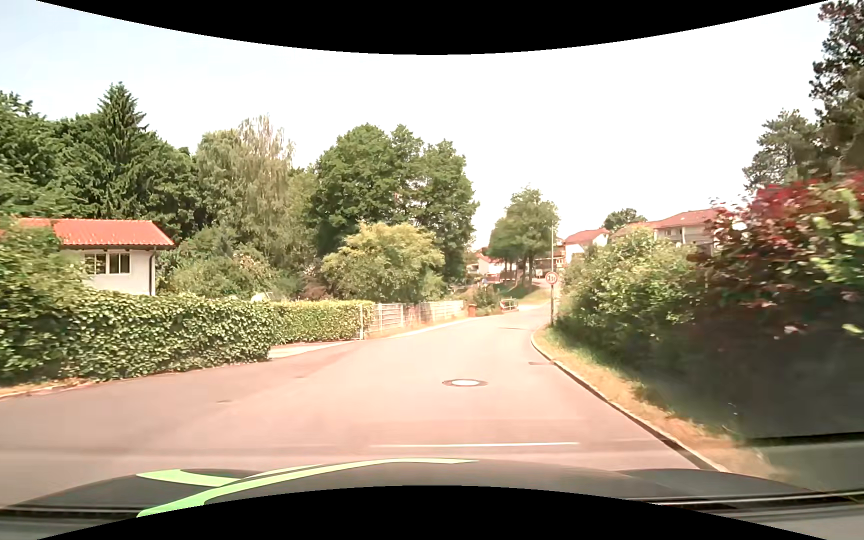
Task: Follow the waypoints while adhering to traffic rules and regulations
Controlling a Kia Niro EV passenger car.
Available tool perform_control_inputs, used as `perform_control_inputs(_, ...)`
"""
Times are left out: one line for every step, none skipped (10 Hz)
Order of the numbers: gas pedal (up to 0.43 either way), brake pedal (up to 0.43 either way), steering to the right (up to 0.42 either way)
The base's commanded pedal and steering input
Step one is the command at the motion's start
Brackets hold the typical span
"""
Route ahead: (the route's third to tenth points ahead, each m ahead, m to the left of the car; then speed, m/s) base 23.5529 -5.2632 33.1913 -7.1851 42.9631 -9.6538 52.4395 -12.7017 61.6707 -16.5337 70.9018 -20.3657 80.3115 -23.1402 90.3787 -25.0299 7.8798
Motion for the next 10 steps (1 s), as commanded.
perform_control_inputs(0.039,0.000,0.043)
perform_control_inputs(0.039,0.000,0.044)
perform_control_inputs(0.039,0.000,0.044)
perform_control_inputs(0.039,0.000,0.045)
perform_control_inputs(0.039,0.000,0.047)
perform_control_inputs(0.039,0.000,0.048)
perform_control_inputs(0.028,0.000,0.048)
perform_control_inputs(0.028,0.000,0.048)
perform_control_inputs(0.028,0.000,0.049)
perform_control_inputs(0.028,0.000,0.049)
